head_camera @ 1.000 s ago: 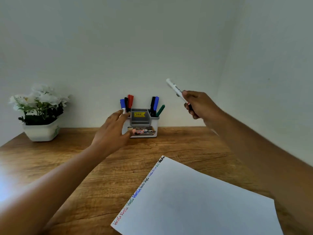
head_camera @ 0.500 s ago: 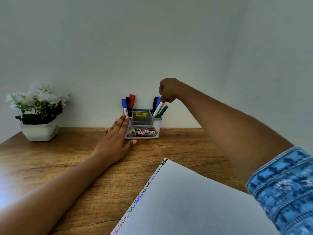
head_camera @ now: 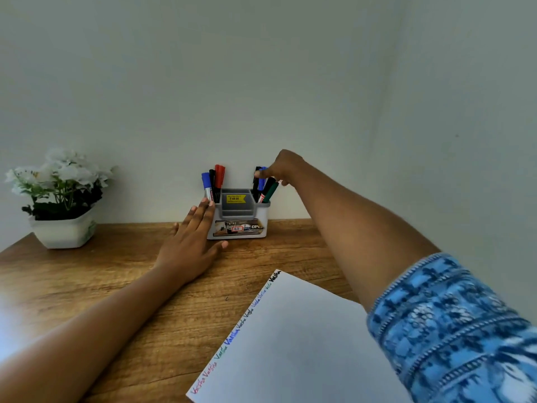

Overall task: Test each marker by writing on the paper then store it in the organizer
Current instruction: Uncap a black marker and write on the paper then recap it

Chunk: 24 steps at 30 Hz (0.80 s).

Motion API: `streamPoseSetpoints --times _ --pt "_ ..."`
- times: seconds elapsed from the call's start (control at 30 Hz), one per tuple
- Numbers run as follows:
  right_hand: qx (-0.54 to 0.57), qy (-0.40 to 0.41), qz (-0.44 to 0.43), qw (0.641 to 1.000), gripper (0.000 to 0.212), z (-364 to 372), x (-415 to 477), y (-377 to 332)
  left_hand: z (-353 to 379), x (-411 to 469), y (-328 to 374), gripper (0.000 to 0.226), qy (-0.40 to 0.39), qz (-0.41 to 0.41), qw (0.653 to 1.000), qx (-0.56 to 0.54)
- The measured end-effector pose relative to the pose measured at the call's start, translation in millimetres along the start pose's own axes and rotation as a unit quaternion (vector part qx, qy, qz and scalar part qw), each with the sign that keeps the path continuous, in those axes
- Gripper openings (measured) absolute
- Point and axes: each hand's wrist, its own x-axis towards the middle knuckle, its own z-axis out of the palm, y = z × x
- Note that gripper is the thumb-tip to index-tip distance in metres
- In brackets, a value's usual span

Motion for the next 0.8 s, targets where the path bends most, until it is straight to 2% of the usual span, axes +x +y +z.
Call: streamPoseSetpoints --times 0.07,0.13,0.23,0.33,0.4,0.47,0.53,0.6,0.73,0.8 --pt "0.006 0.081 -0.048 0.996 0.064 -6.9 -25.2 4.8 -3.5 -5.0 2.2 0.087 -0.007 -0.003 1.0 -0.008" --pt "0.03 0.095 -0.102 0.99 0.051 -8.7 -62.2 14.2 -9.5 -14.0 8.0 0.084 -0.05 -0.04 0.997 -0.037" --pt "0.012 -0.002 -0.169 0.986 0.028 -8.4 -129.0 36.1 -22.2 -34.5 25.4 0.076 -0.107 -0.12 0.971 -0.178" --pt "-0.056 -0.125 -0.168 0.976 0.017 -10.5 -186.9 61.8 -43.8 -63.0 38.4 0.065 -0.177 -0.103 0.946 -0.251" --pt "-0.088 -0.186 -0.169 0.964 0.021 -4.5 -203.6 80.0 -59.8 -84.4 35.9 0.086 -0.246 -0.055 0.933 -0.256" --pt "-0.084 -0.213 -0.174 0.958 0.028 7.9 -205.0 97.9 -71.2 -103.7 27.9 0.111 -0.306 -0.023 0.916 -0.259" --pt "-0.074 -0.2 -0.173 0.961 0.036 21.1 -199.5 112.5 -73.5 -115.9 24.1 0.11 -0.348 0.012 0.904 -0.247" --pt "-0.077 -0.177 -0.175 0.966 0.044 31.1 -193.5 120.8 -69.3 -117.8 24.5 0.107 -0.344 0.017 0.911 -0.225" --pt "-0.087 -0.136 -0.199 0.967 0.048 45.8 -190.9 127.4 -59.9 -116.9 31.5 0.124 -0.296 0.009 0.945 -0.14" --pt "-0.094 -0.136 -0.198 0.966 0.049 49.0 -190.8 128.5 -58.0 -117.2 34.4 0.109 -0.271 -0.004 0.953 -0.134"
